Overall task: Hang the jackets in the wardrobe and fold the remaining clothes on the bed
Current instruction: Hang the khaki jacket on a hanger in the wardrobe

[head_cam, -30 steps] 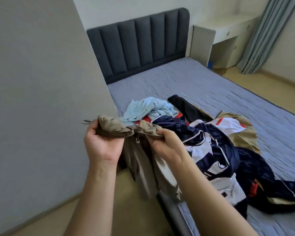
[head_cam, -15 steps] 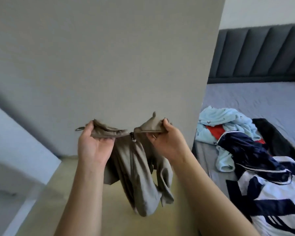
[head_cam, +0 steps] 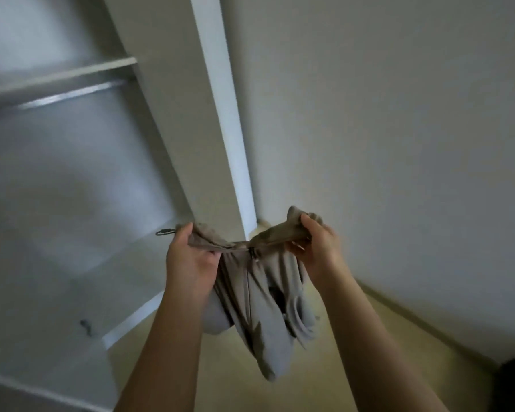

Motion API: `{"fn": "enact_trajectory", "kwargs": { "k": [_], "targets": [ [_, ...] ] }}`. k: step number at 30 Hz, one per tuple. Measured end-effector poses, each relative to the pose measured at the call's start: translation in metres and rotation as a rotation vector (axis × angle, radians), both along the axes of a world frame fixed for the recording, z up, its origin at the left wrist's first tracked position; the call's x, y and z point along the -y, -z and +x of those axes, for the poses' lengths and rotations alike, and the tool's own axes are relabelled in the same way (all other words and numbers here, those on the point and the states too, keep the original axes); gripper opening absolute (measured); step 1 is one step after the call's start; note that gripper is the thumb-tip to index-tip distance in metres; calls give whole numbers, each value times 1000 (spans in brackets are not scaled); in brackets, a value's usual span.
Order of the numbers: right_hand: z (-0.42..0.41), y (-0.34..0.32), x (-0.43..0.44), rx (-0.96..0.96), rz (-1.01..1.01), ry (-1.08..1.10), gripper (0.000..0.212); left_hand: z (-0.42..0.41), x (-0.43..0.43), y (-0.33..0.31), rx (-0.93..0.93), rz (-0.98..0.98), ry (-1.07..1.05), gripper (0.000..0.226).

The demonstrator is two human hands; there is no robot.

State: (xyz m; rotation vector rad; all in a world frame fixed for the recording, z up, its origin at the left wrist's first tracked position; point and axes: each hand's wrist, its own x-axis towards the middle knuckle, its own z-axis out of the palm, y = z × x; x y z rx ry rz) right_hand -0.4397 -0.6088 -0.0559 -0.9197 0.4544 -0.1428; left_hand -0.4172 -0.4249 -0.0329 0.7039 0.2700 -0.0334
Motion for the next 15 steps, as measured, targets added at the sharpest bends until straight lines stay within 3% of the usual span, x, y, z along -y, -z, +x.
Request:
{"fn": "enact_trajectory", "kwargs": {
  "k": [5, 9, 15],
  "targets": [
    [60, 2, -75, 3, -123, -195, 25, 29, -82, 8, -22, -13, -125, 33],
    [122, 11, -127, 7, -167, -375, 29, 70, -132, 17, -19, -107, -186, 57],
    [237, 13, -205, 55, -273, -589, 23, 152, -200, 10, -49, -102, -400, 28]
  ]
}}
